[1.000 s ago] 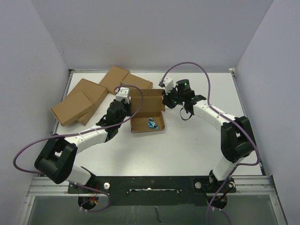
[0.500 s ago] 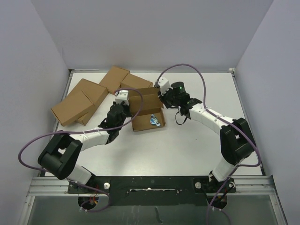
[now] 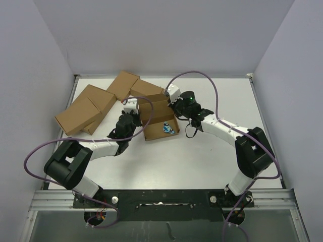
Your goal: Fold the paper box
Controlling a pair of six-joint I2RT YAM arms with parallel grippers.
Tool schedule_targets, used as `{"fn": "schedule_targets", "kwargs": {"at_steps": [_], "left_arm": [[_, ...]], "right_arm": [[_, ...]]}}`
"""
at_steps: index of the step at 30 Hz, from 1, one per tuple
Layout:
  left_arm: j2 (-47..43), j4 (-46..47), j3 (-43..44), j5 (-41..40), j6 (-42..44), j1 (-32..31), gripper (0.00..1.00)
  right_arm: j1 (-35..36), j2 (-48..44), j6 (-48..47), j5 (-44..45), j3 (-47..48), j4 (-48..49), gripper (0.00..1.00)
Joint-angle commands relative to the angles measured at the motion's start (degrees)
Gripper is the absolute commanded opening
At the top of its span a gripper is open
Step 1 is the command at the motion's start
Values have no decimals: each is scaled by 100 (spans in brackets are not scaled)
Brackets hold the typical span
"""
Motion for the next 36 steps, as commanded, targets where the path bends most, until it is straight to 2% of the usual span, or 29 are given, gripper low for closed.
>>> {"fn": "schedule_targets", "kwargs": {"at_steps": [1, 16, 36], "left_arm": [[-30, 422, -62, 225, -372, -105, 0], [-218, -67, -163, -873, -519, -586, 0], [-604, -252, -676, -1182, -970, -963, 0]], "right_arm": [[153, -131, 330, 93, -123, 710, 0], [397, -581, 539, 161, -919, 1342, 0], [586, -898, 847, 75, -1650, 1718, 1]]}}
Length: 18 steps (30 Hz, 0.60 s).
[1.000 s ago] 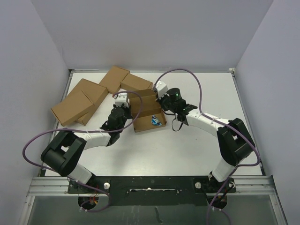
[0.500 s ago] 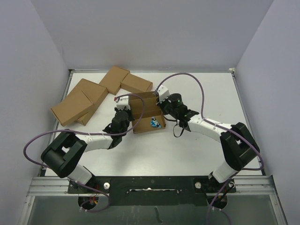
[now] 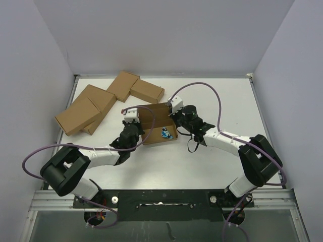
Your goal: Fold the paper box
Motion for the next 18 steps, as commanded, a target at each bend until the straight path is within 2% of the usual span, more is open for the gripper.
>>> {"fn": "schedule_targets", "kwargs": {"at_steps": [1, 18], "left_arm": [[-276, -331, -91, 129, -350, -164, 0], [-551, -615, -390, -173, -718, -561, 0]], "right_arm": [[213, -286, 128, -268, -134, 343, 1], [438, -589, -8, -114, -575, 235, 2]]}}
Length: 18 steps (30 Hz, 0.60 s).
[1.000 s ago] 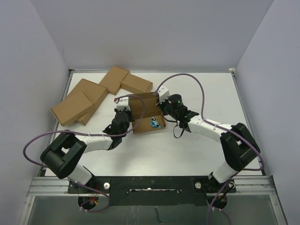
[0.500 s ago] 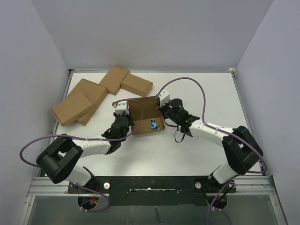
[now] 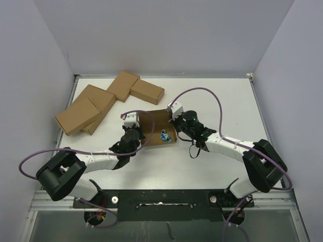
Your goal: Fold the paper box
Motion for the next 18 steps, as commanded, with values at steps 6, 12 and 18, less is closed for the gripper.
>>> {"fn": "schedule_targets", "kwargs": {"at_steps": [6, 12, 18], "left_arm": [[-222, -233, -279, -101, -264, -388, 0], [-186, -76, -406, -265, -196, -493, 0], [-105, 24, -441, -352, -93, -580, 0]], "right_arm": [[346, -285, 2, 282, -355, 440, 2], [392, -342, -48, 374, -489, 492, 3], [468, -470, -158, 357, -645, 344, 5]]}}
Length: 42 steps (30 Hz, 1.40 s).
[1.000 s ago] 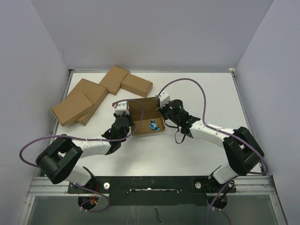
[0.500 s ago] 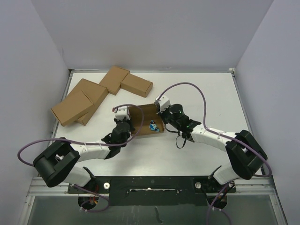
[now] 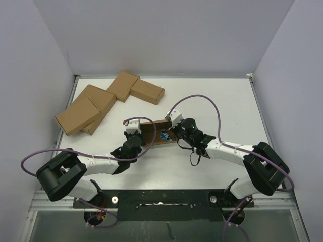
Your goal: Fold the paper box
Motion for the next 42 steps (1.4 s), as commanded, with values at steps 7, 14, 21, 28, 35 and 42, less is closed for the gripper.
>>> {"fn": "schedule_targets", "kwargs": {"at_steps": [7, 14, 21, 28, 35, 42], "left_arm": [[46, 206, -100, -71, 131, -172, 0], [131, 375, -161, -85, 325, -177, 0], [174, 428, -240, -131, 415, -192, 0], [232, 437, -242, -155, 389, -192, 0], [231, 395, -221, -155, 380, -189, 0], [156, 358, -216, -152, 388, -193, 0]], "right_arm": [[121, -446, -195, -83, -197, -58, 7], [87, -510, -290, -91, -228, -112, 11], [31, -632, -423, -334, -153, -270, 28], [-129, -913, -780, -617, 48, -851, 48], [-391, -1251, -1545, -1454, 186, -2081, 65], [-770, -1635, -2630, -2585, 658, -3717, 65]]}}
